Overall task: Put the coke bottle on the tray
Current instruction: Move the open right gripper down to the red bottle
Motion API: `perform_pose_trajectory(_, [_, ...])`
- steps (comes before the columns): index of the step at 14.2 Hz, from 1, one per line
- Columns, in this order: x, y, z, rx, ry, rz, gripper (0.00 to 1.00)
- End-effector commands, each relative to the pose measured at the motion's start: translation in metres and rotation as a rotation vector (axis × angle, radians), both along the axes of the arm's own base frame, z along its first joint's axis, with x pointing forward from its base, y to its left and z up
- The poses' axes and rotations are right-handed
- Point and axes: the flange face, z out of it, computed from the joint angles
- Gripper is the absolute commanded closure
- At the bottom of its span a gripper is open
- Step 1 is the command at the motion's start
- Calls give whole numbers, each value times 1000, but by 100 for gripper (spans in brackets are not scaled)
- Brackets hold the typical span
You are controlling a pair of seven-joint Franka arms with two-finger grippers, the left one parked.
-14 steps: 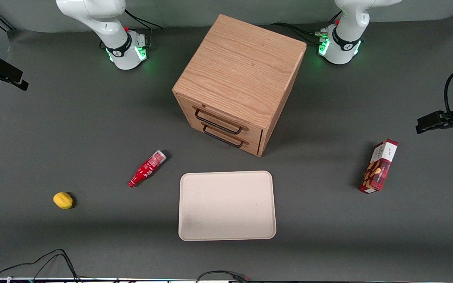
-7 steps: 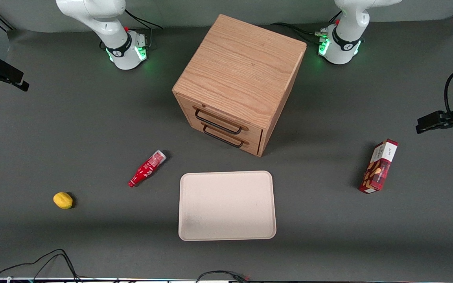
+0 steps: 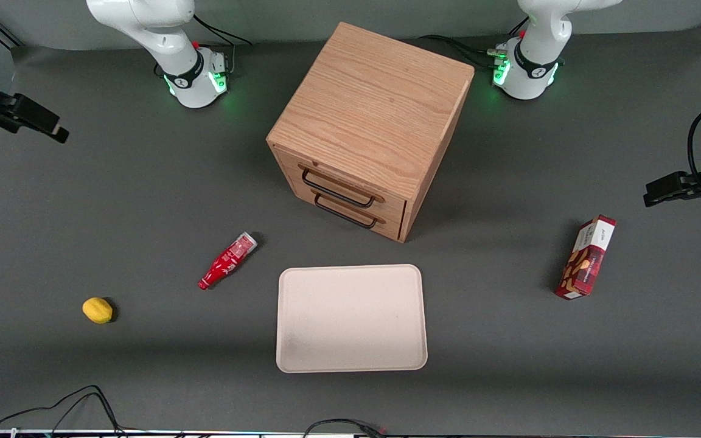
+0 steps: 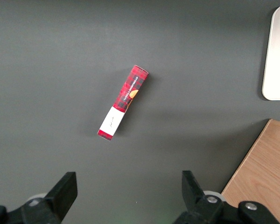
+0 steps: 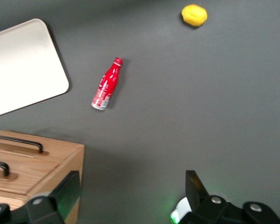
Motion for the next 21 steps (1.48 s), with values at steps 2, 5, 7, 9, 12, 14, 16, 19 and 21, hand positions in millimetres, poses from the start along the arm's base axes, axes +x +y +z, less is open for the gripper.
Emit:
perform_pose_trajectory(2, [20, 47, -25, 38, 70, -188, 0])
perform_pose_trajectory(5, [44, 95, -68, 26, 115, -341, 0])
perform_pose_trajectory(7, [65, 119, -117, 20, 141, -396, 0])
perform_pose_trajectory(9, [78, 135, -192, 1, 143, -431, 0])
perform_pose_trajectory(12, [91, 145, -291, -46, 82, -418, 0])
perform_pose_trajectory(14, [99, 143, -351, -82, 45, -414, 0])
perform_pose_trajectory(16, [98, 143, -405, -100, 7, -408, 0])
perform_pose_trajectory(19, [96, 144, -457, -101, -35, -424, 0])
perform_pose_trajectory(21, [95, 145, -478, -106, -41, -429, 0])
